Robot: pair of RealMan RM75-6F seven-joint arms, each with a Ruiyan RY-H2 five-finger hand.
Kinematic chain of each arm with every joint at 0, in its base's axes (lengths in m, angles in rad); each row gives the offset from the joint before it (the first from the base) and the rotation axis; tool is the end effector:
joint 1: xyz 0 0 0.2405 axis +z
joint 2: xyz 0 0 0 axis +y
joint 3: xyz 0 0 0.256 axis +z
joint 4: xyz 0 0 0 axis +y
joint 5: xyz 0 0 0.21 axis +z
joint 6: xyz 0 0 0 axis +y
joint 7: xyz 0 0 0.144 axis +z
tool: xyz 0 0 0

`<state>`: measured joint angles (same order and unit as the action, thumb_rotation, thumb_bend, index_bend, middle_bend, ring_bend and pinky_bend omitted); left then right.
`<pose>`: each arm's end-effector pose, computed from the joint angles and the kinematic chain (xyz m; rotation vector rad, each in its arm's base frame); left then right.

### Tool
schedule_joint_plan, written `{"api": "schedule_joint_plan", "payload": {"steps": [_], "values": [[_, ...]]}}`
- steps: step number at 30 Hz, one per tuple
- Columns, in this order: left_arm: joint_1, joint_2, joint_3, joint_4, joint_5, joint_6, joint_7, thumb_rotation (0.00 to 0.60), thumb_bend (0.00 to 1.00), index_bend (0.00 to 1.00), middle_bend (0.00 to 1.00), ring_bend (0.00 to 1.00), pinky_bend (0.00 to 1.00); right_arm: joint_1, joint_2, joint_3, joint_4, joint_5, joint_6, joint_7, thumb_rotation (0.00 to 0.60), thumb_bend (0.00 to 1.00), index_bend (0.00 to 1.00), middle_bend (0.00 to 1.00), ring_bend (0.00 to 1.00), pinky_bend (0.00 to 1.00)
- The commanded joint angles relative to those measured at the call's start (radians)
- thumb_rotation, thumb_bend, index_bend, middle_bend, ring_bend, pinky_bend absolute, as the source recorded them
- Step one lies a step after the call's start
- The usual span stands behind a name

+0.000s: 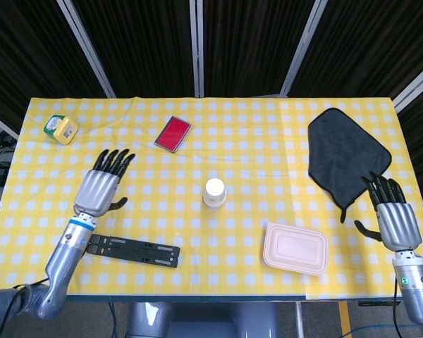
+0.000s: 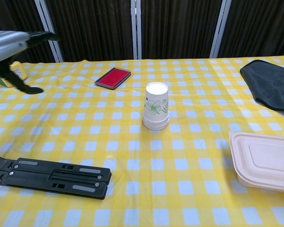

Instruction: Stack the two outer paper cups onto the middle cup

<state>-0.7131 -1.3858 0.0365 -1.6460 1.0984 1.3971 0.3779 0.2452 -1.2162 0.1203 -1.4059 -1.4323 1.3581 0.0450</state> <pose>-0.1821 0.3128 0.0568 -1.6561 -0.7598 -0.9406 -0.3184 -0.2513 0.1476 1.4284 -0.8347 0.9175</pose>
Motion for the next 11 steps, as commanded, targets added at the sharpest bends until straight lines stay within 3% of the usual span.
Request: {"api": "schedule_joint_plan", "payload": {"steps": [1, 11], "values": [[0.149, 0.023, 0.084, 0.050, 0.091, 0.129, -0.077, 0.600, 0.22, 0.00, 0.00, 0.00, 0.00, 0.003, -0.011, -0.008, 0.004, 0.002, -0.012, -0.022, 0.600, 0.12, 0.03, 0.00, 0.00, 0.00], [0.401, 0.036, 0.141, 0.166, 0.200, 0.307, -0.225, 0.600, 0.22, 0.00, 0.00, 0.00, 0.00, -0.032, -0.024, -0.033, -0.047, -0.036, 0.055, -0.096, 0.600, 0.12, 0.03, 0.00, 0.00, 0.00]]}}
